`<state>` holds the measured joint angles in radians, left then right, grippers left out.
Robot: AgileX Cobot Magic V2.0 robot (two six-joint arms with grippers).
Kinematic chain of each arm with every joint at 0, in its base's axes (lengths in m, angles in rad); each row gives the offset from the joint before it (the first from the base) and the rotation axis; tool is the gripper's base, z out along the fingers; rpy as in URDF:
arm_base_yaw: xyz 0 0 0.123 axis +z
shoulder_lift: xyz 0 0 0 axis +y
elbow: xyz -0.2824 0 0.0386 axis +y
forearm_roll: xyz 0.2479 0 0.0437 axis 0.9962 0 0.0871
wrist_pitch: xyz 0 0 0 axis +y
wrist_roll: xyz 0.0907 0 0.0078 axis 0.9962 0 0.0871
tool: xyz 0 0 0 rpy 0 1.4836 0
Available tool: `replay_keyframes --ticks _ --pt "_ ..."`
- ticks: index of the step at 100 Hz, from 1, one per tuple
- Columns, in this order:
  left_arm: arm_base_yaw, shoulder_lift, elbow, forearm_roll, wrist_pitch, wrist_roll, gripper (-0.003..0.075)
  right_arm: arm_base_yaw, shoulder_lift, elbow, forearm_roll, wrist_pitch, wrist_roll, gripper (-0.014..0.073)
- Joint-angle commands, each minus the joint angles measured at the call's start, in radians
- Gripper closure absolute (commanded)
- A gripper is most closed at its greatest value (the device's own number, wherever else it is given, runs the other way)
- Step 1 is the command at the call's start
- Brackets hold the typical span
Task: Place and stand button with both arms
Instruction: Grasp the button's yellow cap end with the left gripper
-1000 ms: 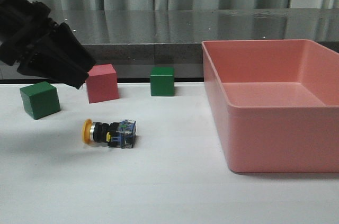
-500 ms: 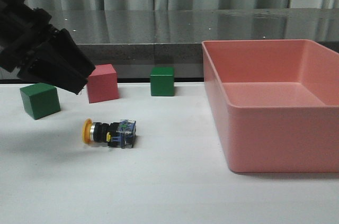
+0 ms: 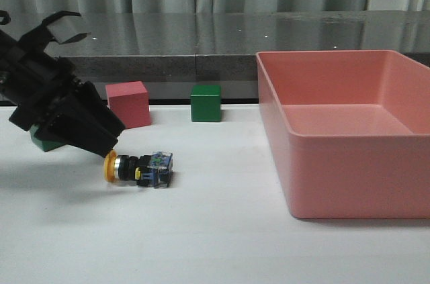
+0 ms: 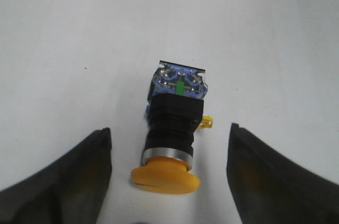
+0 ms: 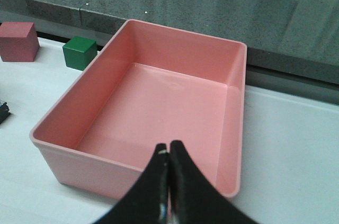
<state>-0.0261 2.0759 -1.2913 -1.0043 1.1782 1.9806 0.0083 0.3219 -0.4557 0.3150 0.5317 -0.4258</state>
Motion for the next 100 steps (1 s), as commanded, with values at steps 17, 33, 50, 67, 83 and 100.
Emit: replay_keyframes --ticks 17,33,50,67,83,100 --pt "-0.003 0.011 -0.016 -0.083 0.056 0.011 0.0282 -0.005 0.007 -0.025 0.004 -0.068 0.002 0.0655" --pt "-0.018 0.040 -0.016 -0.078 0.056 0.011 0.0283 -0.005 0.007 -0.025 0.004 -0.069 0.002 0.0655" --pt "-0.050 0.066 -0.016 -0.027 0.022 0.011 0.0342 -0.005 0.007 -0.025 0.004 -0.069 0.002 0.0655" --pt "-0.059 0.066 -0.016 0.026 0.015 0.011 0.0575 -0.005 0.007 -0.025 0.003 -0.069 0.002 0.0655" --pt "-0.059 0.051 -0.025 0.105 0.045 -0.007 0.0740 -0.005 0.007 -0.025 0.003 -0.069 0.002 0.0655" --pt "-0.059 -0.037 -0.071 0.115 0.059 -0.133 0.0740 -0.005 0.007 -0.025 0.003 -0.069 0.002 0.0655"
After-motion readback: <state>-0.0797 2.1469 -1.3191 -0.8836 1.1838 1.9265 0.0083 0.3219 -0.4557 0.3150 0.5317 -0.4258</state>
